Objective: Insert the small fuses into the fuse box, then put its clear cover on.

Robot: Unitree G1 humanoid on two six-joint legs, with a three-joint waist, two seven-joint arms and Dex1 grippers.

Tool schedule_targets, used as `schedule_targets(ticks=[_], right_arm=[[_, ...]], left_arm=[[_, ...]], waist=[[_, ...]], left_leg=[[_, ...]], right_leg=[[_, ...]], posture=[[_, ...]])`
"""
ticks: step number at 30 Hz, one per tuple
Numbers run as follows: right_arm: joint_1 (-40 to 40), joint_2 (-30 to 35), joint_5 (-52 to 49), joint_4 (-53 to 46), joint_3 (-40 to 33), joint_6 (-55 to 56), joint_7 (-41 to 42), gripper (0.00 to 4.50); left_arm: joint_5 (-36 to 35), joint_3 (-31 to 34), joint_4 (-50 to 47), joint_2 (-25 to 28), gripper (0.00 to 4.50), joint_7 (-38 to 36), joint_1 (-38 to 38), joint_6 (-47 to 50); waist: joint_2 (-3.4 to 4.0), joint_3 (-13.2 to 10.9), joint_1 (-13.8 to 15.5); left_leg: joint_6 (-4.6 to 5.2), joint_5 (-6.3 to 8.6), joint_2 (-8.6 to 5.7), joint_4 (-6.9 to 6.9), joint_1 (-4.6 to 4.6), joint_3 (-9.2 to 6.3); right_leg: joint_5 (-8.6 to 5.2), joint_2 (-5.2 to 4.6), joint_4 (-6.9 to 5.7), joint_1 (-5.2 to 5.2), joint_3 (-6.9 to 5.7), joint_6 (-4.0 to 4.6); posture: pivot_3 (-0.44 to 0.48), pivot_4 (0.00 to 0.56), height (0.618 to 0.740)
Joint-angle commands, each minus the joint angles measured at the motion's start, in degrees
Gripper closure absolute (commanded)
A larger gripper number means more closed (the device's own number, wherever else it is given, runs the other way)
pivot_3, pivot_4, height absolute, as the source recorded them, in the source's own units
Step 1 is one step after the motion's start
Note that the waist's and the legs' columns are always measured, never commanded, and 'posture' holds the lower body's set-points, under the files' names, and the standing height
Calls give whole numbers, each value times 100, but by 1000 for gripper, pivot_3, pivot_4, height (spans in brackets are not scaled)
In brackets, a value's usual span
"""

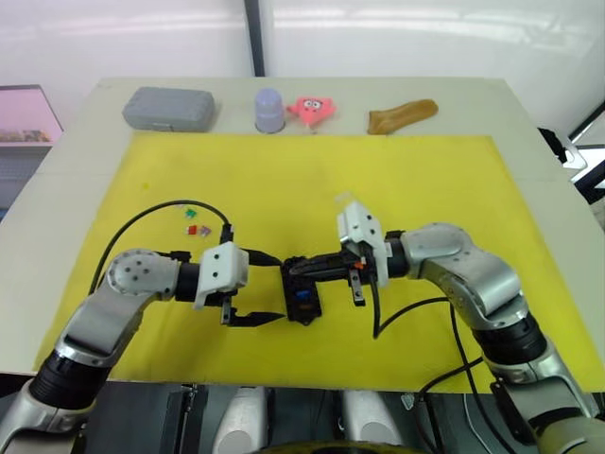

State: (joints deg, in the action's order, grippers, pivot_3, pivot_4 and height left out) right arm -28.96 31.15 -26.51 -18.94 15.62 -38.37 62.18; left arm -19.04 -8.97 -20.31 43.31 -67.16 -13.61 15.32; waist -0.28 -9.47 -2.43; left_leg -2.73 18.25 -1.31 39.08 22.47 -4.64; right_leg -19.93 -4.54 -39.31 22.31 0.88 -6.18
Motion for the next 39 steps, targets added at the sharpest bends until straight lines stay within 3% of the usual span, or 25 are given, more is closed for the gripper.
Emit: schedule_targets(ticks=[1,23,39], right_arm=[[64,-71,10,-184,122,137,-38,4474],[355,221,406,-217,481,184,-26,4474],[529,435,1320,16,1072,576,-426,4474]], left_arm=[[40,-14,-67,29,0,-19,-34,-116],[121,-71,-97,45,0,0,-181,-53],[130,-199,-145,-17,0,18,-209,43]], waist=[[0,0,1],[0,0,4],[-3,9,5]], left_leg=[[0,0,0,0,0,0],[0,0,-1,0,0,-1],[1,0,-1,1,-10,-1]], right_leg=[[0,0,0,0,0,0],[0,0,0,-1,-1,0],[0,1,1,-12,-1,0]], posture=[[0,150,740],[0,150,740],[0,150,740]])
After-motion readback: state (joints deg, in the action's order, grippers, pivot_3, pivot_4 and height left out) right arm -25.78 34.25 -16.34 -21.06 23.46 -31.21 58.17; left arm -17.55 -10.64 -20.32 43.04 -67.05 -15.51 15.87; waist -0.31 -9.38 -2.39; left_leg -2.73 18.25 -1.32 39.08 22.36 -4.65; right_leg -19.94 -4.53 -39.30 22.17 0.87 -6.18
